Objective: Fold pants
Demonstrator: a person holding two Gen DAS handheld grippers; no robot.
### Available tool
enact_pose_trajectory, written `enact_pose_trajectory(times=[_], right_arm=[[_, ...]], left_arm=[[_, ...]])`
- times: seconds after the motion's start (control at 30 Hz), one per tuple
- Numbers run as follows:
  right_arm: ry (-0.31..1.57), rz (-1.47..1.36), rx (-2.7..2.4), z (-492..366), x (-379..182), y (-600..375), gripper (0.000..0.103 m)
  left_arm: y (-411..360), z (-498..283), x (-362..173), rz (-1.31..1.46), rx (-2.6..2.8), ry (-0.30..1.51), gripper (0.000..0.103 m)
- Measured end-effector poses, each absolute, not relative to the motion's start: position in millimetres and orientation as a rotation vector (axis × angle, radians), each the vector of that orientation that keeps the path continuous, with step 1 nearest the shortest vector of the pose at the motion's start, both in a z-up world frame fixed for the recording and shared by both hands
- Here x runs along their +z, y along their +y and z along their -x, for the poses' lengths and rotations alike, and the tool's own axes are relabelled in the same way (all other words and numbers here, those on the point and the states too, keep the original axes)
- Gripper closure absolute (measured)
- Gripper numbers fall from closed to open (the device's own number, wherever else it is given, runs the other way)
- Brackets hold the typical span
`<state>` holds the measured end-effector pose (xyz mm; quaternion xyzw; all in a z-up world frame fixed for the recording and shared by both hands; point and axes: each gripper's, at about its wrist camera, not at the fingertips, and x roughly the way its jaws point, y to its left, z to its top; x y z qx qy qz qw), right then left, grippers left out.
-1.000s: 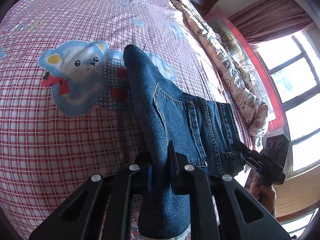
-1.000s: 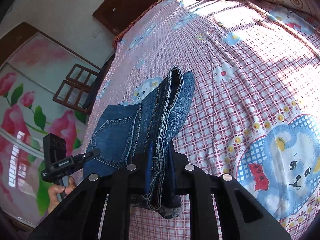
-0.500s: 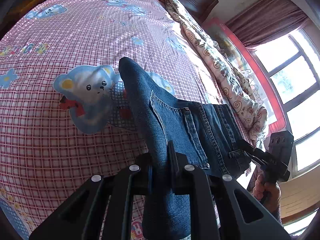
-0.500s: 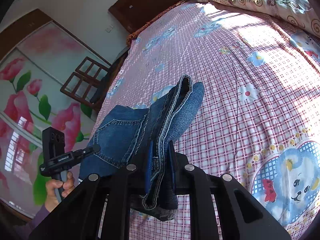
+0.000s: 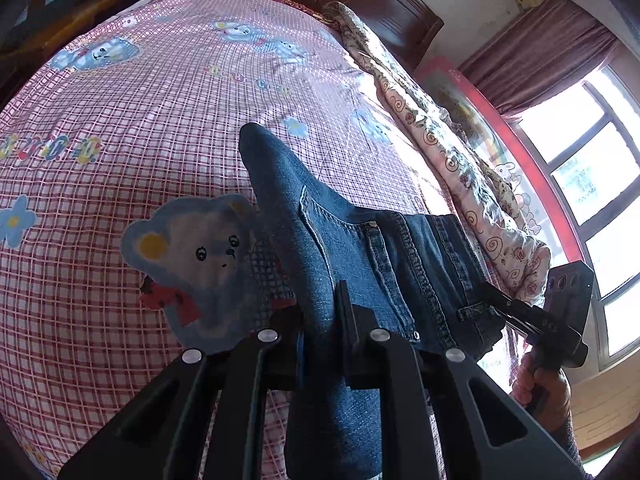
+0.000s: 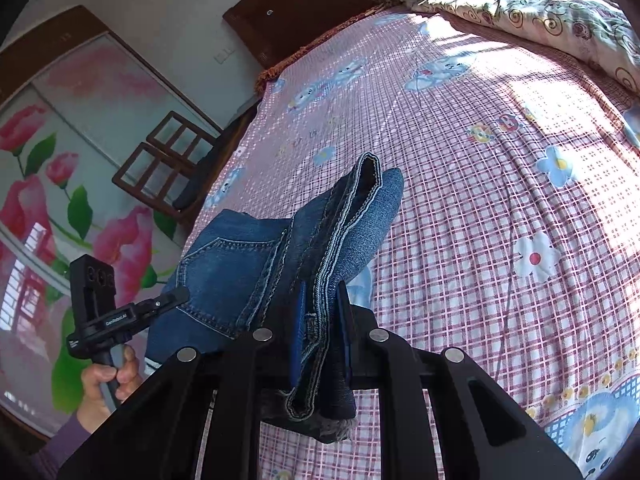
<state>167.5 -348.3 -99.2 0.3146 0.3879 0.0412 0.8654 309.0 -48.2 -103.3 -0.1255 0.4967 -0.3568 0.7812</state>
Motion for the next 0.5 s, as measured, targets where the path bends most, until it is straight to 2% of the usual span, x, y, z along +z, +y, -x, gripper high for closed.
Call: enact_pose_trajectory(times=[0.17, 0.27, 0.43, 0.5], right_arm=[[0.878, -0.69, 0.056, -167, -138, -354, 0.089], [0.907, -0.727, 0.038, -156, -162, -356, 0.089], [0.909, -0.752, 0.02, -151, -173, -359, 0.089], [0.917, -0.752, 0.019, -150, -173, -361, 0.089]], left_arm=[[-50, -308, -141, 0.277, -0.753, 1.121, 0.09], [-46, -302, -163, 0.291, -0.743, 1.145, 0.086], [-43, -297, -174, 0.279, -0.665, 1.155, 0.056], [-41, -291, -161, 0.187, -0.577, 1.105, 0.05]])
